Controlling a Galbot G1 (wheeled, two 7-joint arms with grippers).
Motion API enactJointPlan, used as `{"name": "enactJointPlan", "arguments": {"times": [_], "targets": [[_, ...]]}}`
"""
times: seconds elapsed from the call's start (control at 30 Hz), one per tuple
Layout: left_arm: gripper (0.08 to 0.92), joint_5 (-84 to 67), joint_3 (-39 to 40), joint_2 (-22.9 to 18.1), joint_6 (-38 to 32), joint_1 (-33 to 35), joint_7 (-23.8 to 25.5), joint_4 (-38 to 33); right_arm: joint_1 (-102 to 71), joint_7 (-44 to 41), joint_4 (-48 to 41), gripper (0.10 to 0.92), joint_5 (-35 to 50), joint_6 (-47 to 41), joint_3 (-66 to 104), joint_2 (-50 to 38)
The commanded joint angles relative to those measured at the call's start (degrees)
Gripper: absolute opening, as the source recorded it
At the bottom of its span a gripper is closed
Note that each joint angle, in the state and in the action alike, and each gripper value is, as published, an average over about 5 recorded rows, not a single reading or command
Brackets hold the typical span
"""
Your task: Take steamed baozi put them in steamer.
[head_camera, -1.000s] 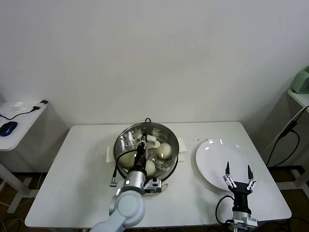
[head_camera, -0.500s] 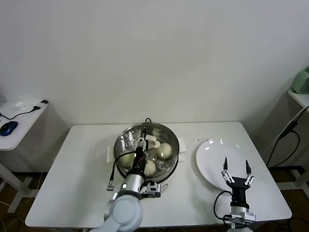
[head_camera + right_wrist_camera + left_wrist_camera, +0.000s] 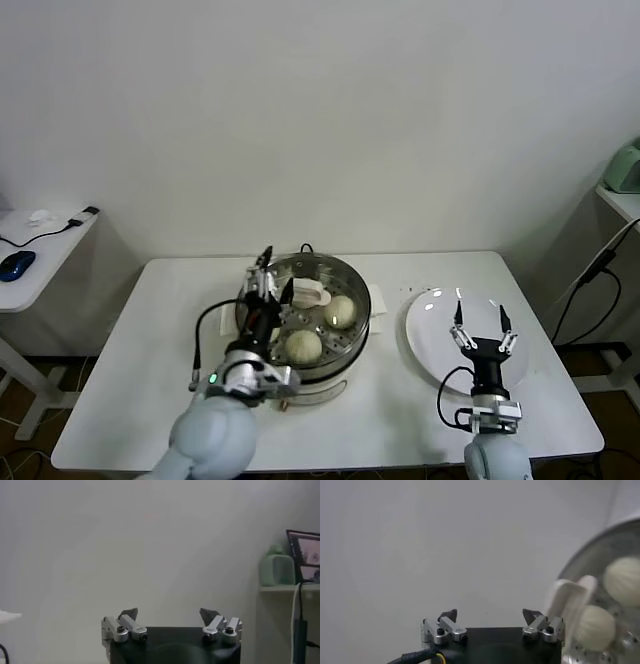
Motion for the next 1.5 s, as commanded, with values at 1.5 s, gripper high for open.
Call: {"name": "enactJointPlan", "arguments": {"times": [1.5], "targets": [[0.823, -71.72, -35.43, -9.81, -33.52, 21.22, -2.75, 14.11, -5.08, -4.67, 8.74, 0.823, 9.67, -14.18, -0.9, -4.64]]}}
